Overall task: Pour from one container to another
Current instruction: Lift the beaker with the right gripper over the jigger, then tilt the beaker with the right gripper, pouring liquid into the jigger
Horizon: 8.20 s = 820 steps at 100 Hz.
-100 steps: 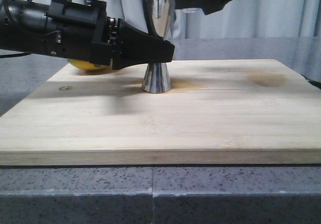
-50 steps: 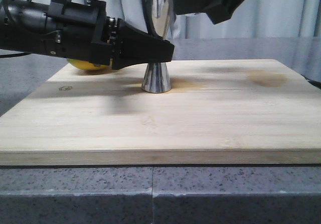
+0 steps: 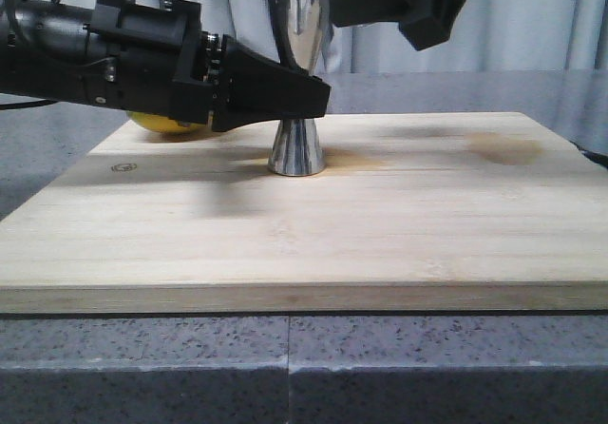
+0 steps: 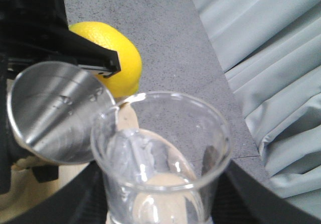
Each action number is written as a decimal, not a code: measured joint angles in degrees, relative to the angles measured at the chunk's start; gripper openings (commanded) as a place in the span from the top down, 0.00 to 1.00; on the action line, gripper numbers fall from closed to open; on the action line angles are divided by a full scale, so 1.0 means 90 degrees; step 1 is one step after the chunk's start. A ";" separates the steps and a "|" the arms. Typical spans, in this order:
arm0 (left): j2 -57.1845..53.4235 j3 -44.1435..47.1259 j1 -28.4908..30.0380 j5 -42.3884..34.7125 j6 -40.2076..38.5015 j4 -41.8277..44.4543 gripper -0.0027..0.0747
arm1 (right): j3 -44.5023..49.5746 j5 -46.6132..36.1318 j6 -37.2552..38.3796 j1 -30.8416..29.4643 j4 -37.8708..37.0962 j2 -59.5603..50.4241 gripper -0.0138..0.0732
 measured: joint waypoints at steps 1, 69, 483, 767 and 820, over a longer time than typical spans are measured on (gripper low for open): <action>0.0000 0.0000 0.0000 0.0000 0.0000 0.0000 0.99 | -0.0002 0.0000 -0.0012 0.0000 0.0000 0.0000 0.51; 0.0000 0.0000 0.0000 0.0000 0.0000 0.0000 0.99 | -0.0176 0.0012 -0.0027 0.0000 0.0000 -0.0037 0.51; 0.0000 -0.0272 0.0000 -0.0012 -0.0119 0.0020 0.99 | -0.0363 0.0907 -0.0946 0.0259 -0.1296 -0.0099 0.51; 0.0000 -0.0272 0.0000 -0.0023 -0.0119 0.0030 0.99 | -0.0516 0.0822 -0.0961 0.0259 -0.2163 -0.0099 0.51; 0.0000 -0.0272 0.0000 -0.0023 -0.0119 0.0030 0.99 | -0.0516 0.0822 -0.0849 0.0259 -0.1015 -0.0099 0.51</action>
